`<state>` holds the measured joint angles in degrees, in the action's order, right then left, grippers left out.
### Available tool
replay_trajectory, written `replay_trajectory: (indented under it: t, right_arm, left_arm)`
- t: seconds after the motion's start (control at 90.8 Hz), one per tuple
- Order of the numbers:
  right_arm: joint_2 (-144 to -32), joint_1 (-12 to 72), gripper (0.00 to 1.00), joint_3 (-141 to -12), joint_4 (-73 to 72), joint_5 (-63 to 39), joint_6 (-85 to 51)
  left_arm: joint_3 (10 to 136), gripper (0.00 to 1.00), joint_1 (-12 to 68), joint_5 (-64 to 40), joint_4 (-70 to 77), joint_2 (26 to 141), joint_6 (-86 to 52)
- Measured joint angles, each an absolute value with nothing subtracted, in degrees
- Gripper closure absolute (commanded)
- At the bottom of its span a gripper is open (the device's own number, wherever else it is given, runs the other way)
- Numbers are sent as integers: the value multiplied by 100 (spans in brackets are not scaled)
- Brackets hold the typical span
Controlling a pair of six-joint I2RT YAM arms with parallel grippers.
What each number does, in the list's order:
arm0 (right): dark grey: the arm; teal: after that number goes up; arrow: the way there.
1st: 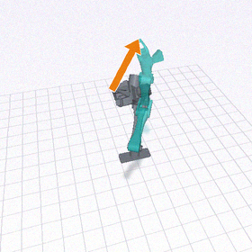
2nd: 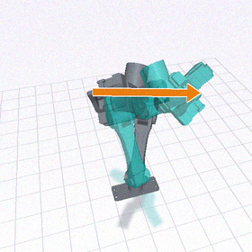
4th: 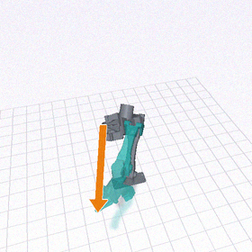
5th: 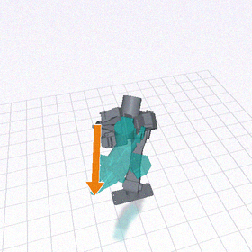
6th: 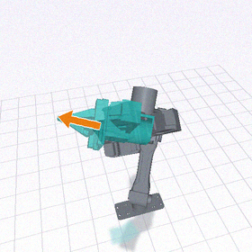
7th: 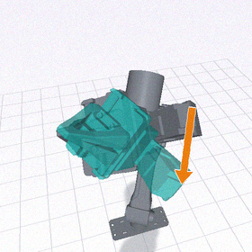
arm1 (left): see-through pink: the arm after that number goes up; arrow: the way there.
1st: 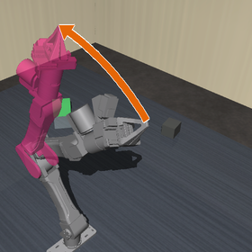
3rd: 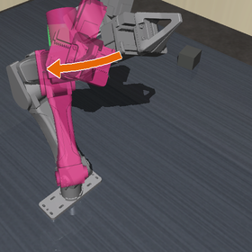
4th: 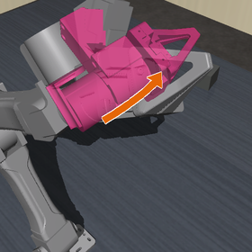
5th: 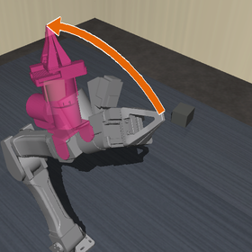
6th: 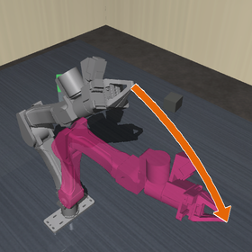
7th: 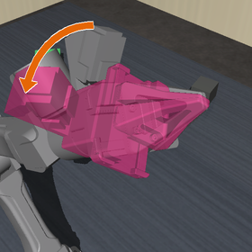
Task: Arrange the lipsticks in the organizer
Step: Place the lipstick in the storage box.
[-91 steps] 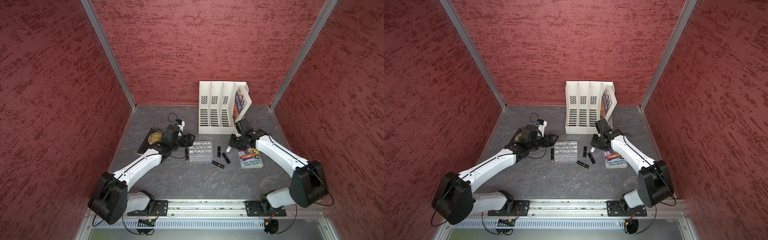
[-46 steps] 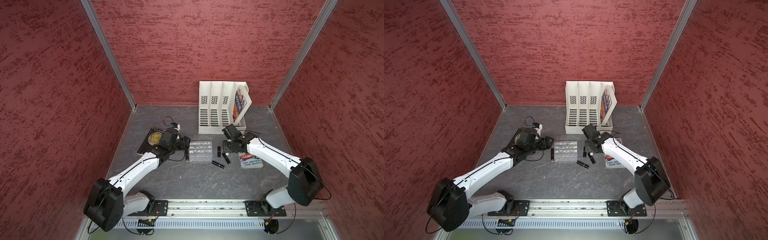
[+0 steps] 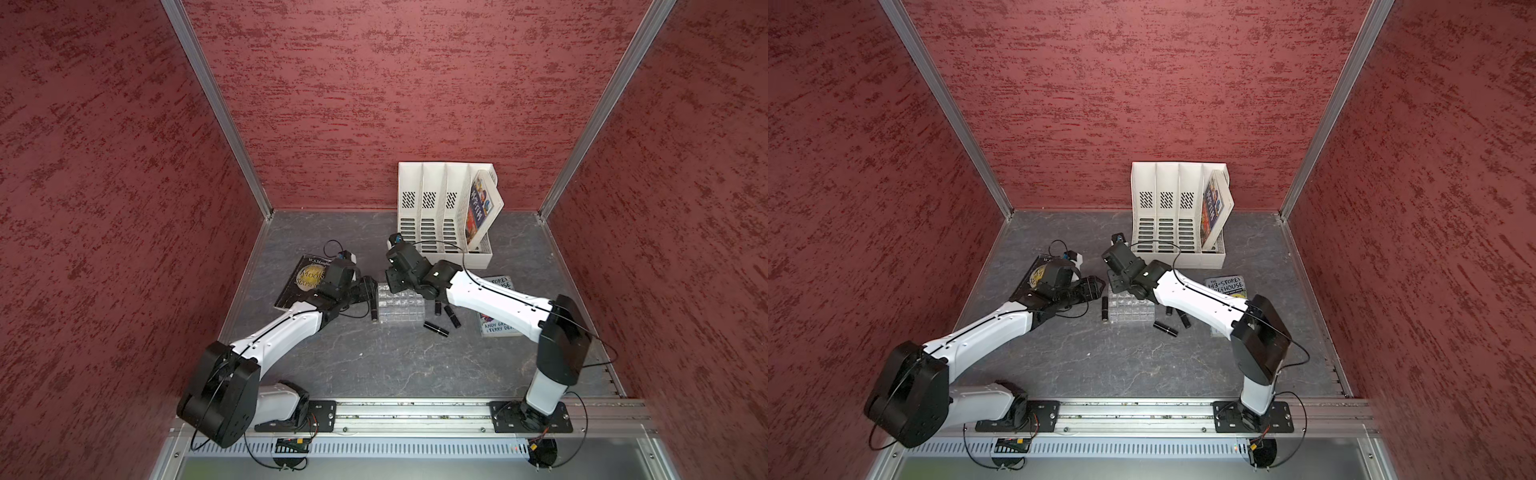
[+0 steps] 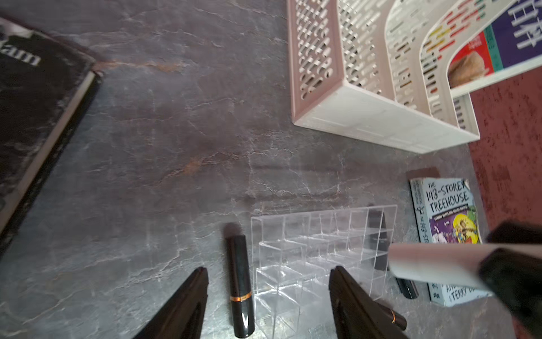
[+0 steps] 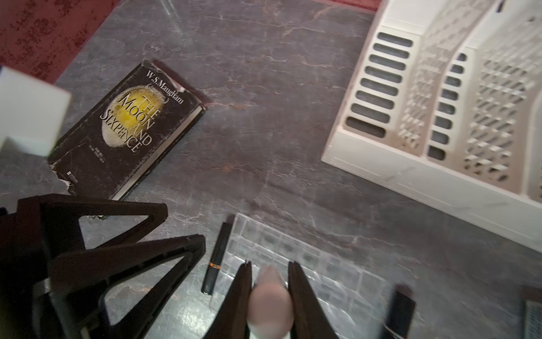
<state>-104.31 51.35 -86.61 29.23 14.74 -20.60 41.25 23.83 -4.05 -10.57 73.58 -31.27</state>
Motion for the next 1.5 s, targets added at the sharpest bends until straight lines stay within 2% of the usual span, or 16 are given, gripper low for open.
replay_trajectory:
  t: [0.364,1.3,1.399,1.499]
  right_arm:
    - [-11432,5242,97,-9330,2829,1448,-1988]
    - [-11587,5247,98,-9085,2506,1697,-1970]
    - [-11594,5247,93,-9067,2486,1697,-1977]
    - [-11618,5247,74,-9067,2460,1697,-1999]
  left_arm:
    - [3844,34,1793,-506,-1199,6921,-3275]
    - [3704,34,1728,-764,-1194,6820,-3271]
    - [3704,34,1739,-764,-1197,6820,-3271]
    - [3704,34,1776,-764,-1197,6820,-3271]
